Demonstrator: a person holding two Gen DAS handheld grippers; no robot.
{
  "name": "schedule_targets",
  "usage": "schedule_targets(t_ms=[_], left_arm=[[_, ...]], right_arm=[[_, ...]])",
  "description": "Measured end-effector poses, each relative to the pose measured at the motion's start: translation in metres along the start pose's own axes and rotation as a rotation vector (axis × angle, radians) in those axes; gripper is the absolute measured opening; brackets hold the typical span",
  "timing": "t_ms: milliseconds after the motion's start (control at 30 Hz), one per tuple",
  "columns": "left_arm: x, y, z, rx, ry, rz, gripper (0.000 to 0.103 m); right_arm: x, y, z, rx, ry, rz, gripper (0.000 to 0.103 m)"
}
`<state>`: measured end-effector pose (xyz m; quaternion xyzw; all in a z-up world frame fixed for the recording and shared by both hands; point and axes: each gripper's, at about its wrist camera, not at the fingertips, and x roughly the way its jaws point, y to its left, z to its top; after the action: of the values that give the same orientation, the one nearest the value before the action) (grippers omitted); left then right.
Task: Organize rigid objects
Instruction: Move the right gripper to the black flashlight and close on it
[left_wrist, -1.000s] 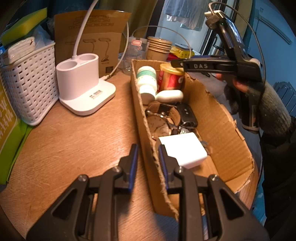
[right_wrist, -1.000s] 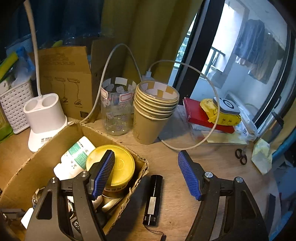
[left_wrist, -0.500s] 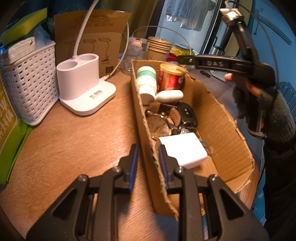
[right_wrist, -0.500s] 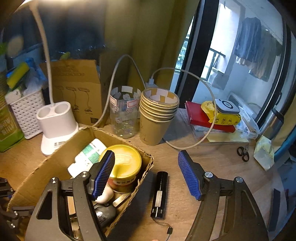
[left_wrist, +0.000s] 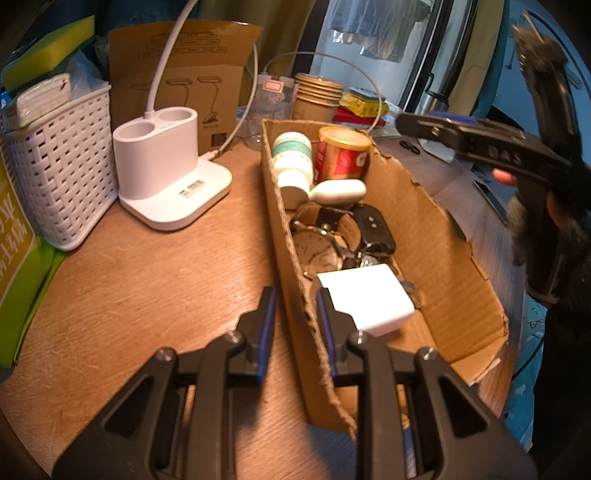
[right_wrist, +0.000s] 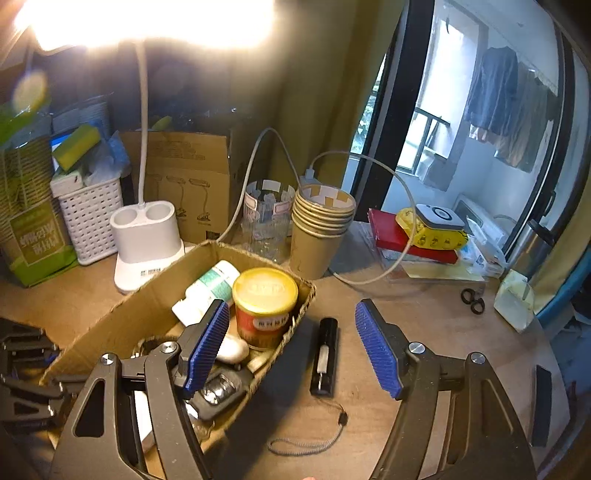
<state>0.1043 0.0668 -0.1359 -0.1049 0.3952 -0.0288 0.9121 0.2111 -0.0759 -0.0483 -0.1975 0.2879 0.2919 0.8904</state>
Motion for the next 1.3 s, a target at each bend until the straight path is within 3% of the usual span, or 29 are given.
schedule_targets(t_ms=[300, 700, 1300], left_arm=[[0.000, 0.000, 0.000, 0.000, 0.000, 0.000, 0.024], [0.000, 0.000, 0.000, 0.000, 0.000, 0.000, 0.024], [0.000, 0.000, 0.000, 0.000, 0.000, 0.000, 0.024]], right_arm=[[-0.008, -0.024, -0.023, 0.046, 0.021, -0.033, 0.074], [0.014, -0.046, -0.055, 0.087, 0.099, -0.032, 0.074], [0.067, -0.044, -0.057, 0.100, 0.171, 0.002, 0.074]])
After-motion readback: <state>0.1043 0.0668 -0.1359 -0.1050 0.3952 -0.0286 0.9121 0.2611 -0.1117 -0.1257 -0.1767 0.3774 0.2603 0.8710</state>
